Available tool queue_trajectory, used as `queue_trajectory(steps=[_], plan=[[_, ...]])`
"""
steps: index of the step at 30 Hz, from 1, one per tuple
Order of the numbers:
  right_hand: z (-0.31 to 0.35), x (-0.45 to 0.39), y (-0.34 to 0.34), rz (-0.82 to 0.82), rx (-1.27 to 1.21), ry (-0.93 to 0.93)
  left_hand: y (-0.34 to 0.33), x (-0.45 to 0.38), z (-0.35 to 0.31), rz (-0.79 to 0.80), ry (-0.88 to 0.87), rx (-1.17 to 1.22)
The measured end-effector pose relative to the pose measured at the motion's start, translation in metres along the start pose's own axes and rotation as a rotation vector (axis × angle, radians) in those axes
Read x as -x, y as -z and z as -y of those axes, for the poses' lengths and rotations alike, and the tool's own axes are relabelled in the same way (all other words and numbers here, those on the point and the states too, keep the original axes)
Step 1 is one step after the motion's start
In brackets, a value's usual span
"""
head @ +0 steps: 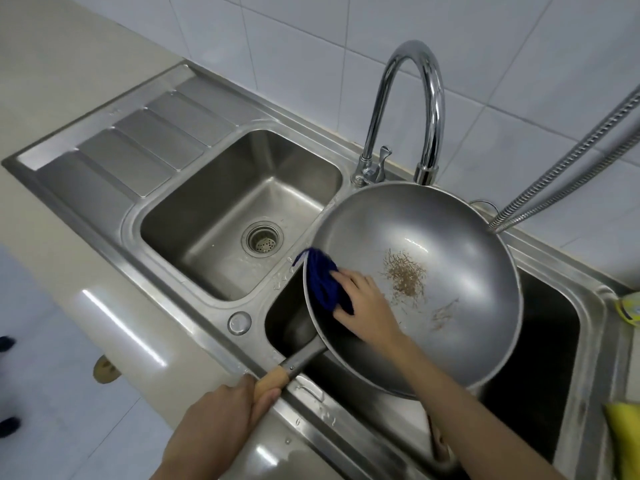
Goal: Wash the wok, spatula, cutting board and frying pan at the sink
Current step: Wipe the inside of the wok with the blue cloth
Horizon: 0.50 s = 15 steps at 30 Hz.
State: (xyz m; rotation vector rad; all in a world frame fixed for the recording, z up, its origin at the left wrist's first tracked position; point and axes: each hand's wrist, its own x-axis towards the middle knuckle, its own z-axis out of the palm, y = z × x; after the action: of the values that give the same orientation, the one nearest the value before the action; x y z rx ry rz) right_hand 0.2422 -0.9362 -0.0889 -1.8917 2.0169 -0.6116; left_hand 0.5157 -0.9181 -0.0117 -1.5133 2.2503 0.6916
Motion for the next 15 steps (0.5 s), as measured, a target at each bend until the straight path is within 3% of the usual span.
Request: queue_trajectory(steps=[3,6,8,11,15], plan=[[-0.036,0.011,0.009,0.05,0.265,0.012,0.004,0.0,0.002,0.003,-0.03,0.035],[-0.077,0.002,0.039,0.03,0.462,-0.182,0.004,0.001,-0.001,-0.004,-0.04,0.036],[-0.098,-0.01,0.066,-0.069,0.513,-0.309,0.002,0.003,-0.003,-0.011,-0.037,0.03],[-0.106,-0.041,0.091,-0.265,0.42,-0.446,0.001,0.003,-0.003,-0.016,-0.039,0.023],[-0.08,-0.081,0.081,-0.448,0.127,-0.484,0.0,0.004,-0.008,-0.028,-0.04,0.005]])
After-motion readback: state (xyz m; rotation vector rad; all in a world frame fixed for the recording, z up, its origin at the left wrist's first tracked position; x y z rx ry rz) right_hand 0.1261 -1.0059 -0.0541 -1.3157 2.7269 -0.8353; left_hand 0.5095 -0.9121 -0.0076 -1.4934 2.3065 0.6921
